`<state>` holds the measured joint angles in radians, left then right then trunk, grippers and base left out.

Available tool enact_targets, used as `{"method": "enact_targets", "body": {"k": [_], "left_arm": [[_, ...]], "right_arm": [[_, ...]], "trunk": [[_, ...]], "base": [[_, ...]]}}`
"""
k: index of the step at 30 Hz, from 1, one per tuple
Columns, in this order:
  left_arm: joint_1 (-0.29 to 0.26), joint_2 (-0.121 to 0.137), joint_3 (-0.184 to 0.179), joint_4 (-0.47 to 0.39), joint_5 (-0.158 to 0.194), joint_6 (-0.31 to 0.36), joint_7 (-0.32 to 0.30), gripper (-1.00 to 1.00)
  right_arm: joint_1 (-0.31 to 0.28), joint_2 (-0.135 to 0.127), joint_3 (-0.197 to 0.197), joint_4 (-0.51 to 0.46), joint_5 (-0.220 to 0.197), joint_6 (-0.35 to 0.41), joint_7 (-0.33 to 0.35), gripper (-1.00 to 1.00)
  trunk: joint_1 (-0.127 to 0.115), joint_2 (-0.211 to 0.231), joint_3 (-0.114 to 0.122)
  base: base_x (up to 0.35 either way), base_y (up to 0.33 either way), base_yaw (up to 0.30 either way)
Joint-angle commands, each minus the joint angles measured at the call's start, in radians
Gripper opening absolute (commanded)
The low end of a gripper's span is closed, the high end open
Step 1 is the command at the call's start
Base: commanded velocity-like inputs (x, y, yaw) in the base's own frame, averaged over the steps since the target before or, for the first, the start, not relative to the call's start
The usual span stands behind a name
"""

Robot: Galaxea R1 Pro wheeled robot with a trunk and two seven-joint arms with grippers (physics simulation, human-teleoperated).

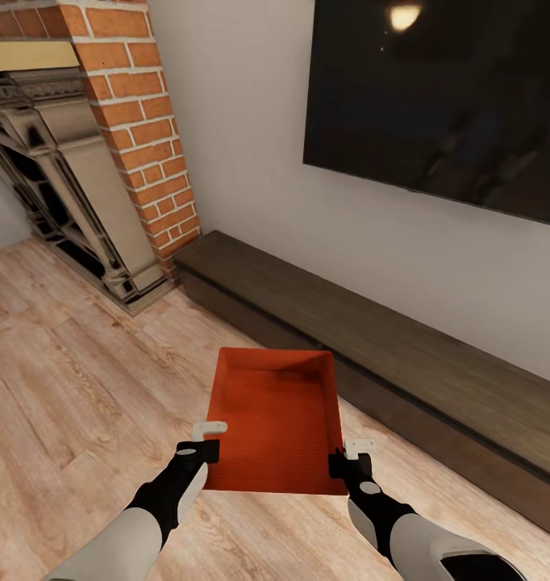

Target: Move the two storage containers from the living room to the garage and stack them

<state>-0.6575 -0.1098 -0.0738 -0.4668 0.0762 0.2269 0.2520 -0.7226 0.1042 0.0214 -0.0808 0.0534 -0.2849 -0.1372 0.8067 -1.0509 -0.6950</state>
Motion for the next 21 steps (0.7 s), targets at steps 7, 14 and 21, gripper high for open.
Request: {"method": "enact_targets", "body": {"k": [7,14,21], "left_arm": [[-0.001,-0.004,0.005,-0.012,-0.006,-0.052,0.012,-1.0],[-0.001,-0.004,0.005,-0.014,-0.006,-0.052,0.013,-1.0],[-0.001,-0.004,0.005,-0.016,-0.006,-0.052,0.013,-1.0]], "right_arm": [[0.0,0.006,-0.017,0.004,-0.003,-0.002,-0.004,-1.0],[0.0,0.006,-0.017,0.005,-0.005,-0.003,-0.004,-1.0],[0.0,0.007,-0.017,0.006,-0.006,-0.004,-0.005,-1.0]], "trunk": [[-0.027,0.049,0.021],[-0.031,0.056,0.025],[-0.031,0.056,0.034]], "base": [[0.0,0.0,0.0],[0.0,0.0,0.0],[0.0,0.0,0.0]]}}
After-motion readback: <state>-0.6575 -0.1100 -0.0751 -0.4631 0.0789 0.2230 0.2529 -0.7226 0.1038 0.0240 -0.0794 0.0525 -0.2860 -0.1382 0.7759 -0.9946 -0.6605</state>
